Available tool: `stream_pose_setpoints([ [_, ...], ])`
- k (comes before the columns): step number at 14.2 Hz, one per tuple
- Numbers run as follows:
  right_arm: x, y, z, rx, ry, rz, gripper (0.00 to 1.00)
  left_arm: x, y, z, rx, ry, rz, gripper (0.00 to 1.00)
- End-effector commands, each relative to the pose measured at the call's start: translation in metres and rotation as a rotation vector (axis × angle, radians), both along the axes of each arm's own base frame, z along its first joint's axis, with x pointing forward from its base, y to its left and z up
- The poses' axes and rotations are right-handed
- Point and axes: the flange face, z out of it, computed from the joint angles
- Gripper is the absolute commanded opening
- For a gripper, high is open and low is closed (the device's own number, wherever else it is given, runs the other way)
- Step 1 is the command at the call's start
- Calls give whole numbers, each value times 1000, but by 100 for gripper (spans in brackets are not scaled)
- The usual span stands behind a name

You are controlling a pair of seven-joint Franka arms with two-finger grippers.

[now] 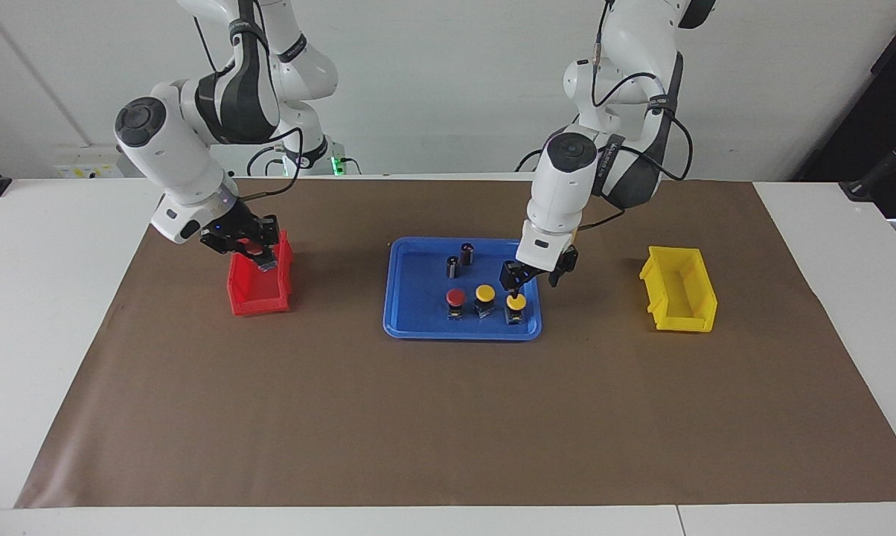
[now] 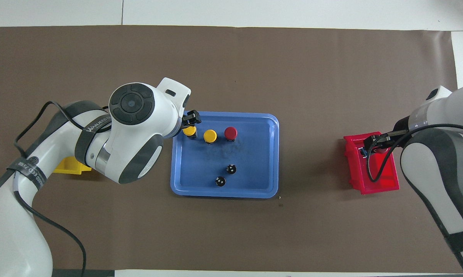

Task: Sort red and yellow buttons by color
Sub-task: 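Carry the yellow button to the yellow bin while the right gripper grasps red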

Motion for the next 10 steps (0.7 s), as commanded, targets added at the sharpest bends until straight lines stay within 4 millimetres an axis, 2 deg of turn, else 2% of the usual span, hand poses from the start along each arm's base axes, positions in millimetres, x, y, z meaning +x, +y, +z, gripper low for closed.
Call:
stream_pose_setpoints([
  [1,-21,-3,-8,-22,-19,11,12,-6,-5,-9,1,-19,20,91],
  [4,-25,-22,-12,-64,-27,0,12,-4,-6,-24,17,-17,21,89],
  [5,-29,-30,-18,-64,-43,-13,12,-7,-14,-25,21,-36,21,89],
  [6,-35,-31,-23,-65,-57,-21,12,-5,-15,-34,32,-36,22,89],
  [8,-43,-33,-41,-67,-43,-40,12,-3,-16,-38,32,-33,24,88],
  [10,-48,-33,-49,-67,-45,-40,12,-2,-17,-40,32,-32,24,86],
])
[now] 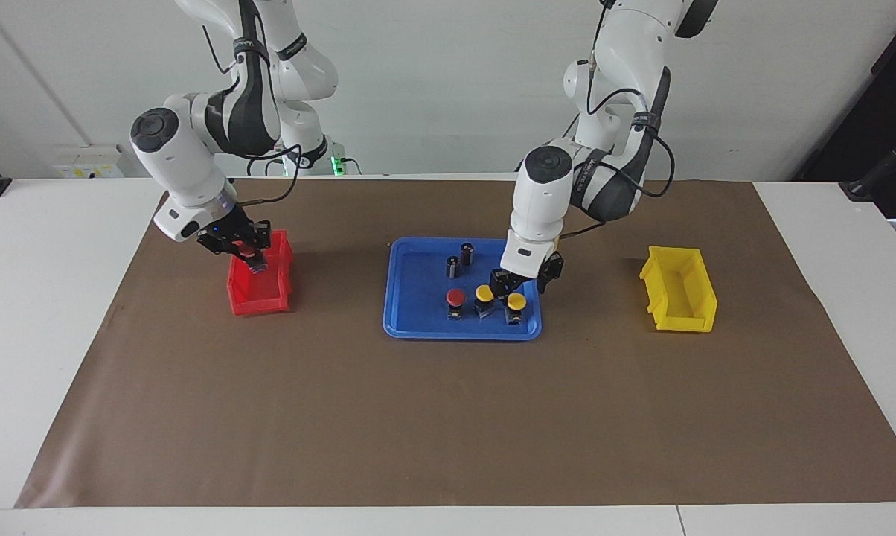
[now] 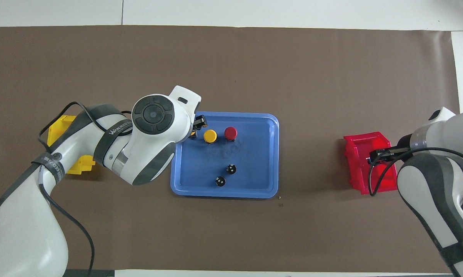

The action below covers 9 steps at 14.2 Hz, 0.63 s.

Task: Sort red and yellow buttons by color
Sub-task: 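Carry the yellow button to the yellow bin while the right gripper grasps red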

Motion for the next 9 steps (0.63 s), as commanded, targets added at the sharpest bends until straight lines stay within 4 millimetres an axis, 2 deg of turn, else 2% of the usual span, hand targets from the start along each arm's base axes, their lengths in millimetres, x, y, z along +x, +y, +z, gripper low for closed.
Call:
stream_pose_setpoints([
  [1,-15,0,-6,-11,-7,-4,12,2,-4,0,-2,-23,5,84],
  [4,-26,2,-26,-12,-1,-2,12,5,-5,5,-8,-31,7,81],
  [9,-32,1,-32,-12,-12,-6,12,6,-6,7,-12,-35,9,73],
])
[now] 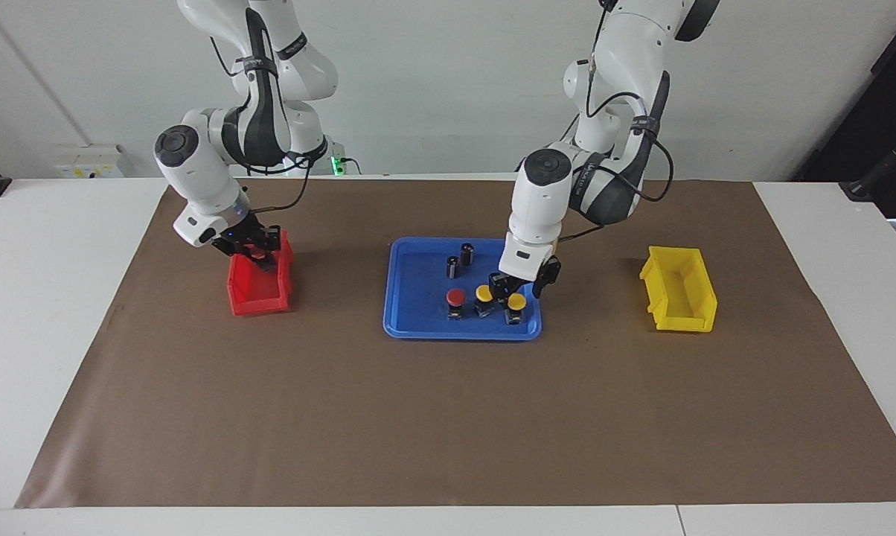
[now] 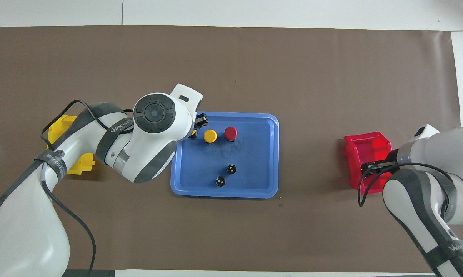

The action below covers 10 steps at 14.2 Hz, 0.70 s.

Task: Sort red and yellow buttons by color
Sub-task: 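Carry the yellow button to the yellow bin while the right gripper grasps red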

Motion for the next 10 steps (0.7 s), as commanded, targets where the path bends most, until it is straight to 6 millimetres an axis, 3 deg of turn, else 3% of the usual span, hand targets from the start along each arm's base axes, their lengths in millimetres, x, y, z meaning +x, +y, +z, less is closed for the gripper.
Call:
stream_pose_setpoints([
  [1,-11,0,3,-11,-29,-4,14,2,-3,2,1,-21,7,73],
  [4,-14,0,0,-11,-21,-4,50,3,-2,1,1,-19,8,72],
  [10,-5,3,10,-11,-20,10,54,6,-4,-4,3,-13,19,69],
])
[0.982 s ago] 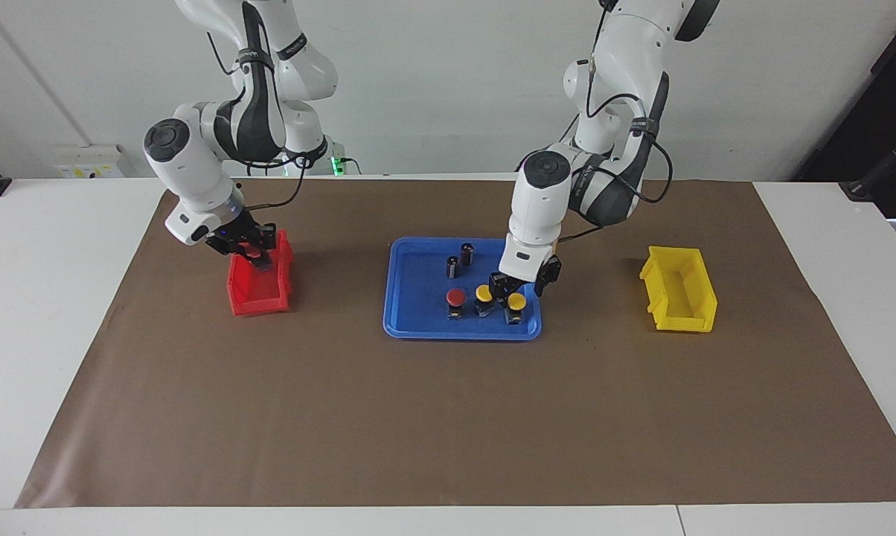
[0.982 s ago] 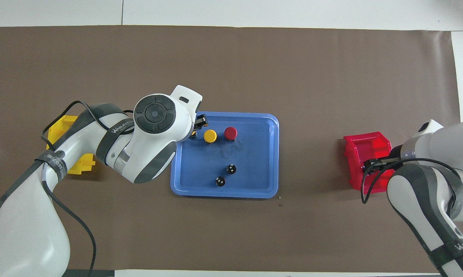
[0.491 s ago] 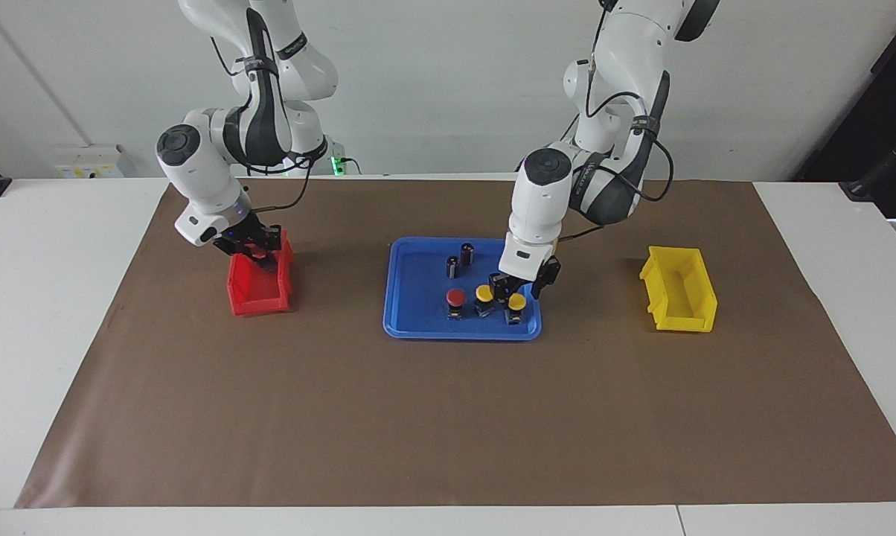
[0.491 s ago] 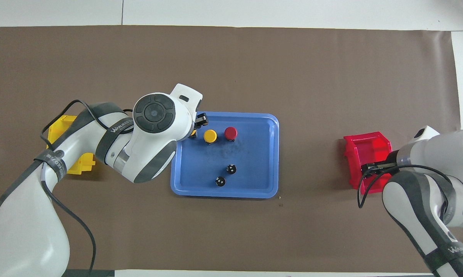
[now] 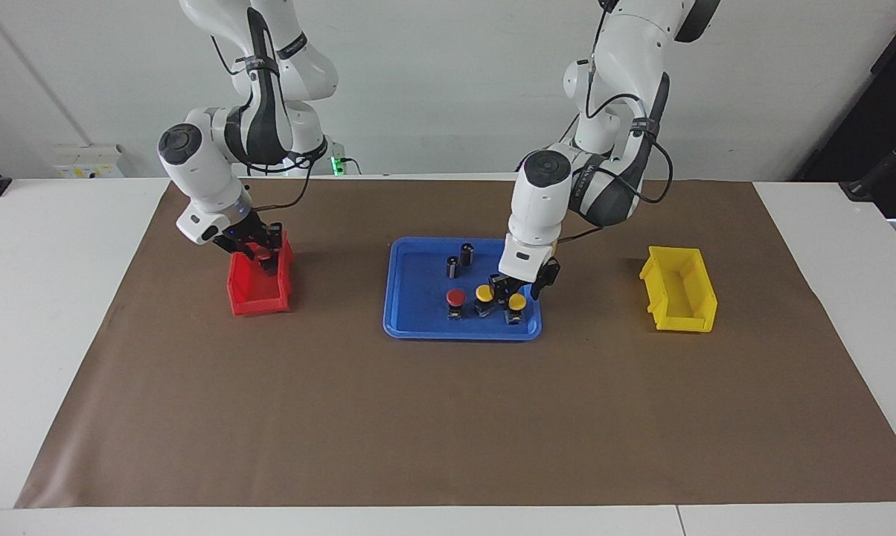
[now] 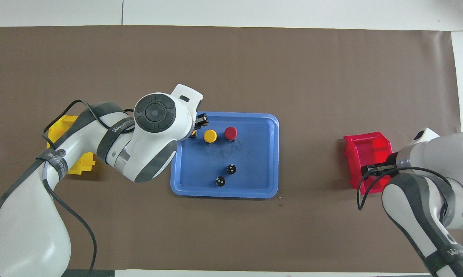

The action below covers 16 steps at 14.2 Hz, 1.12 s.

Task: Sort red and yellow buttons by color
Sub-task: 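Carry the yellow button to the yellow bin while the right gripper grasps red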

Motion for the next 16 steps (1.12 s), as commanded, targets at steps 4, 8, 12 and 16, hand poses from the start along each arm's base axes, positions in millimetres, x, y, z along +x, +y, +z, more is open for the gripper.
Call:
stream_pose_setpoints([
  [4,36,5,55,-13,9,17,54,6,-6,2,0,-18,18,40],
  [8,65,42,96,-13,8,26,54,7,-5,2,4,-14,20,3],
  [12,96,123,135,-23,-25,-39,78,25,12,67,87,37,47,2],
  [16,107,203,148,31,-103,-142,78,45,101,120,96,120,-68,2],
])
